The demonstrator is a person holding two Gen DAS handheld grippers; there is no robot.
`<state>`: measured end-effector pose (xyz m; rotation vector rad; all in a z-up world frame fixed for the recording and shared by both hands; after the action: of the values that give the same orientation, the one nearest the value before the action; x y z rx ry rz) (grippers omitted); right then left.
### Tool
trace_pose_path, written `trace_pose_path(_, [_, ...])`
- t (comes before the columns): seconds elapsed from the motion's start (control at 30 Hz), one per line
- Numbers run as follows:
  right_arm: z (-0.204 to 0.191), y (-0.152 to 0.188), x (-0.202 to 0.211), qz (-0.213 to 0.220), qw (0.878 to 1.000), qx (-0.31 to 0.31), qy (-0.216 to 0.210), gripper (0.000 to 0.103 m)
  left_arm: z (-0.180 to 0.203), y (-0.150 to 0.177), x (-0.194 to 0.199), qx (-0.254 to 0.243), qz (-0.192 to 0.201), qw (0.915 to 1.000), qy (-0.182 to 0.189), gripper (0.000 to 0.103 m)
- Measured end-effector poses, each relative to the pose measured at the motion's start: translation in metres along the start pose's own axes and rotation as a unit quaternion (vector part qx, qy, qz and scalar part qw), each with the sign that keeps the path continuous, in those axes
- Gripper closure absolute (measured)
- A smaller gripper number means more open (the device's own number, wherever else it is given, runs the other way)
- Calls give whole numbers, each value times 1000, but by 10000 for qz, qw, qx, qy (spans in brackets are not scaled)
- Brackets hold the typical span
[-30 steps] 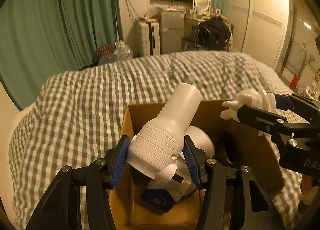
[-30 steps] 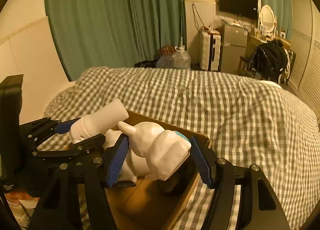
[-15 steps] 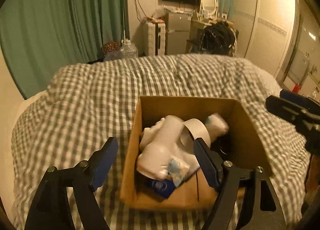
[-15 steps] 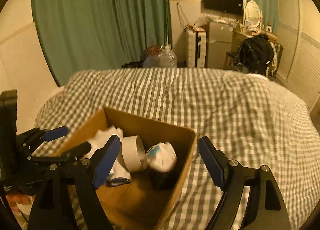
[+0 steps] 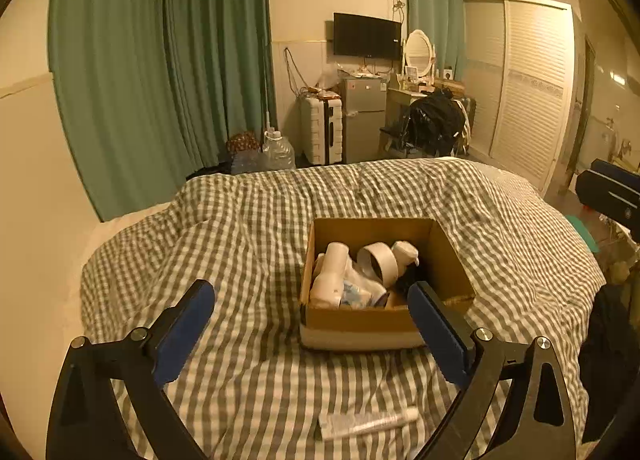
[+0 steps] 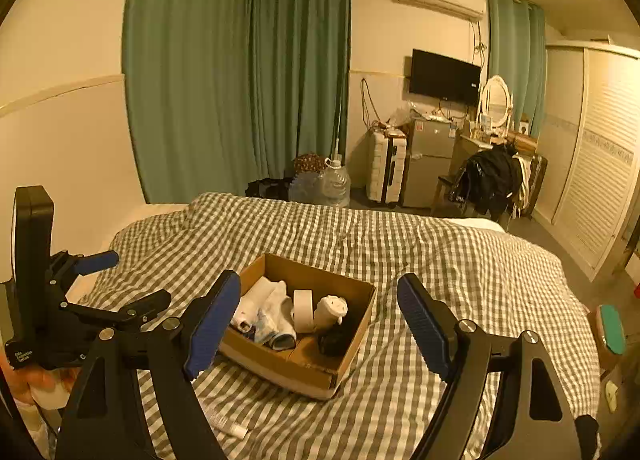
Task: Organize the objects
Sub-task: 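Grasp the light blue earbud case with the right tool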
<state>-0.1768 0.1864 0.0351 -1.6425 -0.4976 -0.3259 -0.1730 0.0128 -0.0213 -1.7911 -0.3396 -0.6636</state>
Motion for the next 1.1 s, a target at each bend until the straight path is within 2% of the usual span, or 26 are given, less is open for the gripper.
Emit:
trace_pose_path(0.13, [-11,16,27,4,10000,89,-24,22,-1,26,18,-11,-102,9999,-43,3])
trace_pose_path(0.23, [-20,43,36,-122,9998,82,-103,22,-1,50,25,-23,-145,9997,-173,1])
trace_pose_path(0.4, [-34,106,20,-676,9971,302,-176,22,7,99,13,226,-455,9987,-47,1])
trace_pose_path(0.53, [-45,166,-4,-1296,9890,659,-265,22,15,138,-5,330,-764,9965,-63,1])
trace_pose_path(0.67, [-51,208,-22,-1780,9803,776,-356,23,20,167,-18,293,-1056,9939,-78,1])
trace_pose_path(0.9, [-59,259,-42,-2406,9656,822,-537,23,15,185,-28,376,-1240,9915,-79,1])
trace_pose_path(1.03, [-55,279,-54,-2738,9571,806,-491,30,16,188,-31,366,-1273,9912,-91,1])
trace_pose_path(1.1, [-56,283,-54,-2784,9556,804,-542,39,17,187,-33,334,-1294,9910,-91,1])
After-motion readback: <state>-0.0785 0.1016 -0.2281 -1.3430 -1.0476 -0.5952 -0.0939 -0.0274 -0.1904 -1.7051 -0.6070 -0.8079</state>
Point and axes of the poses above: each gripper's, at about its wrist camera, not at the fingertips, and x roughly against the way its jaws point, z to its right, y to its underside, the point moved 9 cm from there along -x, roughly the way its jaws point, and after that the axes turned 11 degrees about -x, right-handed, at the moved point
